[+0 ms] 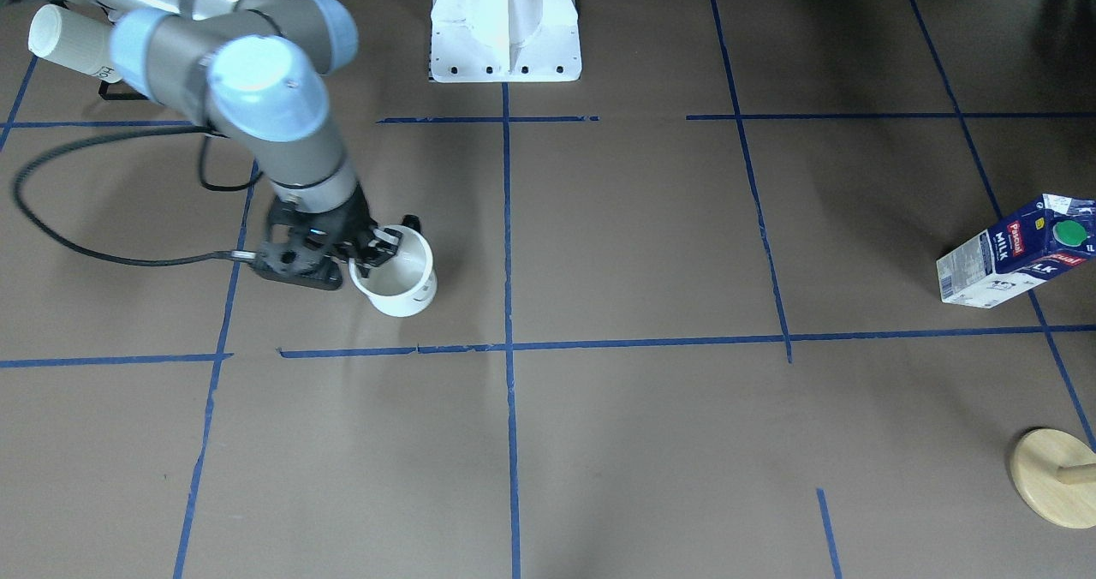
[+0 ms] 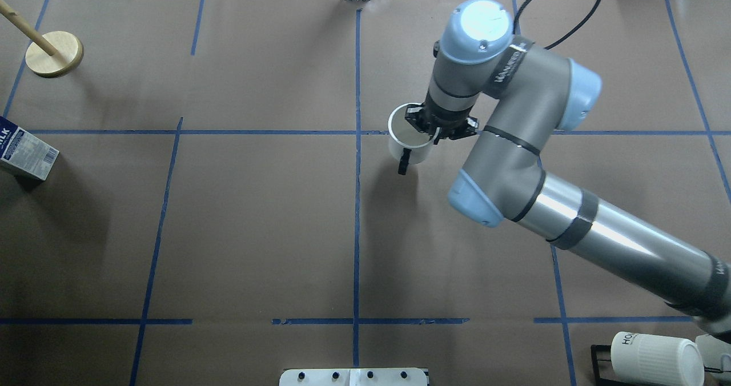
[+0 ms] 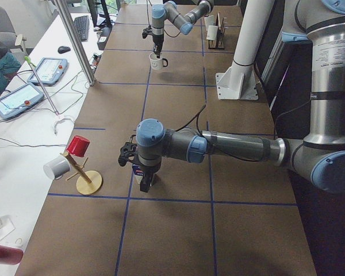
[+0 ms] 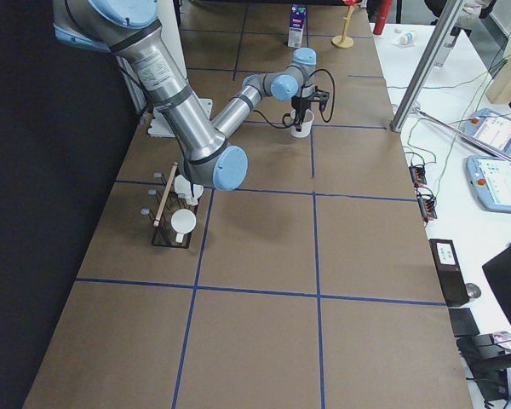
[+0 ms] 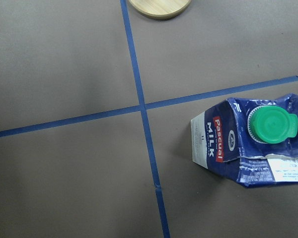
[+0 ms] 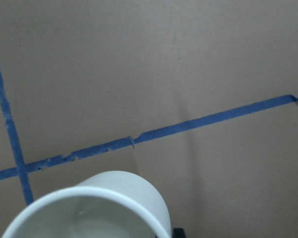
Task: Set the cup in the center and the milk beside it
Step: 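Carry the mug to the table center and lower it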
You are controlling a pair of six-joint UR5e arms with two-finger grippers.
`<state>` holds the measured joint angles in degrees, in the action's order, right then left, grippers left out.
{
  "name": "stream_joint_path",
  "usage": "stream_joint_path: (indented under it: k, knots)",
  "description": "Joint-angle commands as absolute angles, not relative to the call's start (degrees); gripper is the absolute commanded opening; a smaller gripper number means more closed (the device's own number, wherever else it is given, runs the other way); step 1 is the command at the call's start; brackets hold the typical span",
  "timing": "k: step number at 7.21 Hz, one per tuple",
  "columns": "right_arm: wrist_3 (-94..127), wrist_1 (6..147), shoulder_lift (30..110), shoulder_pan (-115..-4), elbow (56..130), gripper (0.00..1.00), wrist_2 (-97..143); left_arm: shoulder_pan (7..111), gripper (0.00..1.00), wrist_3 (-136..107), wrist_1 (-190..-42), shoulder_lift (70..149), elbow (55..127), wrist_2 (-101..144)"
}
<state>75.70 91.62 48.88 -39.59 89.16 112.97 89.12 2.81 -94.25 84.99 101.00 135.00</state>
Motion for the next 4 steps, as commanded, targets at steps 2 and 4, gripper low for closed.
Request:
stream_joint_path:
  k: [2, 4]
  knots:
    - [80.6, 86.1, 46.2, -36.4, 83.4, 0.0, 110.3, 89.1, 1.0, 2.8, -94.2, 85.0, 100.7, 135.0]
    - [82.7, 86.1, 43.8, -35.7, 79.9, 0.0, 109.3, 89.1, 1.0, 2.8, -94.3, 85.0, 100.5, 135.0]
